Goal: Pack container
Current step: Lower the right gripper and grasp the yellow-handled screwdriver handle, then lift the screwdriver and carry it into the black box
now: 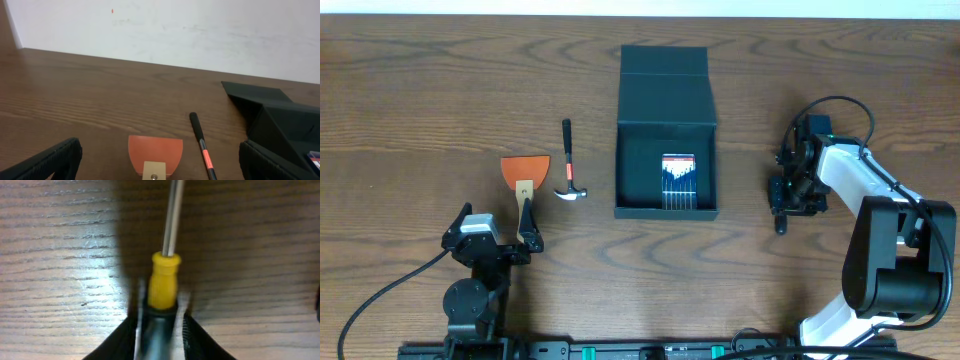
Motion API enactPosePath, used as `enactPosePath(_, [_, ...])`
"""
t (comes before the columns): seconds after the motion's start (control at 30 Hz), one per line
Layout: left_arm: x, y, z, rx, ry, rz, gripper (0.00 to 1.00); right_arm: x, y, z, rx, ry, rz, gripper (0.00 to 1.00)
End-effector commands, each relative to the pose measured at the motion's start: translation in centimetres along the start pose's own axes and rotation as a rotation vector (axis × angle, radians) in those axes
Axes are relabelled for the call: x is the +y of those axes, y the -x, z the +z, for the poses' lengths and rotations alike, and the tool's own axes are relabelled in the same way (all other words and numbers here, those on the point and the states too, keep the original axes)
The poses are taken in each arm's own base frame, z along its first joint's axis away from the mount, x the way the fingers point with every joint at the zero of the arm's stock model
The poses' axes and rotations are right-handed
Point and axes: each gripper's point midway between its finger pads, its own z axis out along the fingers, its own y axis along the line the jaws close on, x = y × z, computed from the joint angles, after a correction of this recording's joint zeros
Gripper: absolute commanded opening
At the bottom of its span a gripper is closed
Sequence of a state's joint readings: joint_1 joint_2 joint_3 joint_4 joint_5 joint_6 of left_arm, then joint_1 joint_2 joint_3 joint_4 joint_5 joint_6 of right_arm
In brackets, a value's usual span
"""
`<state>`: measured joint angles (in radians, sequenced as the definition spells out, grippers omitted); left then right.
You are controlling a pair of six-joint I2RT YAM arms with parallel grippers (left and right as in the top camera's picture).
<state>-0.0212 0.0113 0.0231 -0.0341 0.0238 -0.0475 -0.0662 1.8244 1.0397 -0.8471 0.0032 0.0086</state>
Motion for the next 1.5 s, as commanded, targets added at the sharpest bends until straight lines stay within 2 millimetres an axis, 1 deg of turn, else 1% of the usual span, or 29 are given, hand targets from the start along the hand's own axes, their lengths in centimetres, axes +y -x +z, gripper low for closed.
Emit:
enactPosePath(0.0, [0.5,-1.8,0.1,0.053,0.020,0.012,0.99,-0.5,-1.1,1.7,0.062,-0.023,0.004,0.19])
enactPosePath(0.1, [0.5,-1.7,0.1,0.053,0.020,0.012,0.99,-0.5,-1.1,1.7,0.061,-0.023,0.006,0.07])
enactPosePath(0.17, [0.5,-1.7,0.1,0.053,0.020,0.012,0.99,-0.5,-1.1,1.7,0.062,-0.023,0.006,0.02])
enactPosePath(0.5, [0.5,-1.8,0.1,0.053,0.020,0.012,0.99,-0.5,-0.8,1.5,0.054,-0.023,0.021,0.01])
enactPosePath(0.57, [0.5,-1.7,0.1,0.052,0.020,0.012,0.99,-0.5,-0.3,1.0,0.042,-0.020,0.024,0.01])
enactPosePath(0.63, [0.5,-1.7,0.1,0.053,0.020,0.012,0.99,-0.3,0.5,-0.1,0.025,-0.010,0.024,0.01])
enactPosePath(0.77, [0.5,-1.8,0.1,0.053,0.020,0.012,0.99,-0.1,2.7,-3.3,-0.027,0.003,0.025,0.01])
enactPosePath(0.93, [0.5,-1.8,0.1,0.053,0.020,0.012,0.99,0.5,5.5,-8.0,-0.100,0.033,0.020,0.01])
enactPosePath(1.0, [0.5,-1.8,0.1,0.053,0.020,0.012,0.99,0.9,6.5,-9.8,-0.133,0.042,0.012,0.01])
enactPosePath(1.1, [0.5,-1.7,0.1,0.053,0.020,0.012,0.99,2.2,7.9,-12.8,-0.187,0.066,-0.015,0.01])
enactPosePath(1.17, [0.5,-1.7,0.1,0.053,0.020,0.012,0.99,3.3,8.6,-14.8,-0.225,0.071,-0.043,0.01])
enactPosePath(1.27, [0.5,-1.7,0.1,0.053,0.020,0.012,0.99,5.6,9.2,-17.6,-0.277,0.078,-0.102,0.01])
enactPosePath(1.37, [0.5,-1.8,0.1,0.053,0.020,0.012,0.99,9.0,9.3,-20.3,-0.329,0.091,-0.187,0.01])
enactPosePath(1.47, [0.5,-1.8,0.1,0.053,0.020,0.012,0.98,13.3,8.9,-22.5,-0.383,0.117,-0.265,0.01])
